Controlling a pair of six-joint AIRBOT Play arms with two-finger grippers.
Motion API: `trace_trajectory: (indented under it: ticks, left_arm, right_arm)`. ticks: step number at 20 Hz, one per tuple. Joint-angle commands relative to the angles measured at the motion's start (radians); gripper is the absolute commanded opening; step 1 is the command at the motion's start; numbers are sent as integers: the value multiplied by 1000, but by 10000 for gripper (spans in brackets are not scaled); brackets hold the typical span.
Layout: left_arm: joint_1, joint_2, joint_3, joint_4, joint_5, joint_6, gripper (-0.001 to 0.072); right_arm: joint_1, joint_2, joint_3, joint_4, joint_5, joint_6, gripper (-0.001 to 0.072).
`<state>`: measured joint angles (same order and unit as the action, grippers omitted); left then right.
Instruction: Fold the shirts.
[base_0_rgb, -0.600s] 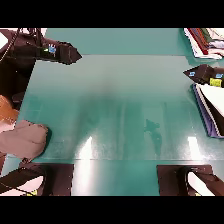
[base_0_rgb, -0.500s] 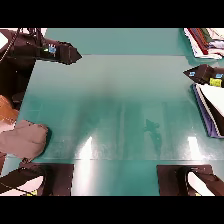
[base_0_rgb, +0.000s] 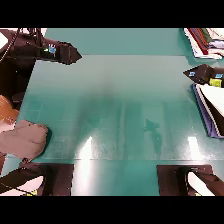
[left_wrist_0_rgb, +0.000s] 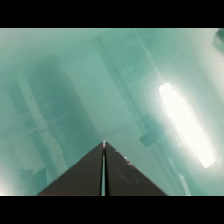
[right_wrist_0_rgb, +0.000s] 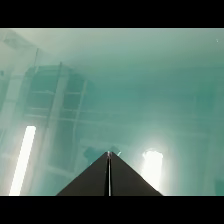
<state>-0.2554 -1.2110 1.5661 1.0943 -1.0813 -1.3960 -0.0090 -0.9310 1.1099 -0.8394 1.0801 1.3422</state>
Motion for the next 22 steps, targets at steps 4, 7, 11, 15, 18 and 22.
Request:
trace_trajectory:
  ticks: [4, 7, 11, 15, 18, 22]
  left_arm:
    - [22, 10, 1, 9, 21, 6, 26]
    - [111, 82, -4, 138, -172, 4, 25]
    - [289, 281, -187, 339, -314, -18, 26]
    - [428, 382, -507, 449, -403, -43, 557]
    - [458, 382, -738, 510, -373, -69, 610]
    - [458, 382, -938, 547, -274, -99, 610]
  right_arm:
    - [1, 1, 0, 0, 22, 1, 21]
    - [1, 1, 0, 1, 22, 1, 21]
    - [1, 1, 0, 1, 22, 1, 21]
    - [1, 1, 0, 1, 22, 1, 21]
    - [1, 1, 0, 1, 22, 1, 21]
    - [1, 1, 0, 0, 19, 1, 21]
